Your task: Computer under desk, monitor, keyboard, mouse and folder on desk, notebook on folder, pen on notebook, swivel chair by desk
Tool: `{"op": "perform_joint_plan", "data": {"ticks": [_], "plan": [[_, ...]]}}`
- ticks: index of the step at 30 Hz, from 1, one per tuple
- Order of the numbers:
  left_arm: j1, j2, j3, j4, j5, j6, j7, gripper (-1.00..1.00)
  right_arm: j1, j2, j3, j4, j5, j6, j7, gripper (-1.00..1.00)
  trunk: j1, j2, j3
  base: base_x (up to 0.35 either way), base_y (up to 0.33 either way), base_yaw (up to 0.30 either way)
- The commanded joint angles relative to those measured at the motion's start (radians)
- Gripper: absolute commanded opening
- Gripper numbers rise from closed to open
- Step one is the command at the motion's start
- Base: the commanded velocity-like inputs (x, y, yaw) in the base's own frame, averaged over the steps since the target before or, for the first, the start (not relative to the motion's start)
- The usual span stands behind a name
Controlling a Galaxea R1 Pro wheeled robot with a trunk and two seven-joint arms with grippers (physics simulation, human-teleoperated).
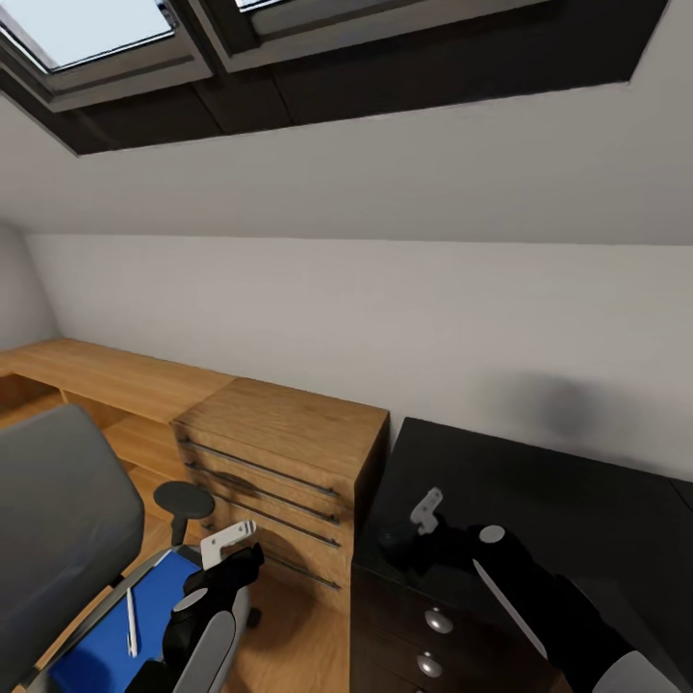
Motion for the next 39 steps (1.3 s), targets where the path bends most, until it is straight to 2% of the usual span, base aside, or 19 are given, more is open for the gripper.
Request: {"op": "perform_joint_plan", "data": {"ticks": [1, 11, 33, 39], "plan": [[-0.001, 0.000, -0.001, -0.001, 0.006, 0.003, 0.008, 1.00, -0.001, -0.001, 0.001, -0.001, -0.009, 0.007, -0.003, 1.00, 0.000, -0.001, -0.001, 0.099, -0.005, 0.000], [-0.001, 0.000, -0.001, -0.001, 0.007, 0.004, 0.008, 1.00, -0.001, 0.000, -0.006, 0.021, -0.008, -0.028, -0.003, 1.00, 0.000, -0.001, -0.001, 0.182, -0.054, 0.000], [-0.001, -0.003, -0.006, -0.001, 0.009, 0.006, 0.008, 1.00, -0.001, 0.014, -0.006, 0.159, 0.002, -0.145, -0.002, 1.00, 0.000, -0.001, -0.001, 0.018, -0.002, 0.000], [-0.001, -0.003, -0.008, -0.001, 0.008, 0.006, 0.008, 1.00, -0.002, 0.016, -0.007, 0.182, 0.003, -0.150, -0.002, 1.00, 0.000, -0.001, -0.001, 0.000, 0.000, 0.000]]}}
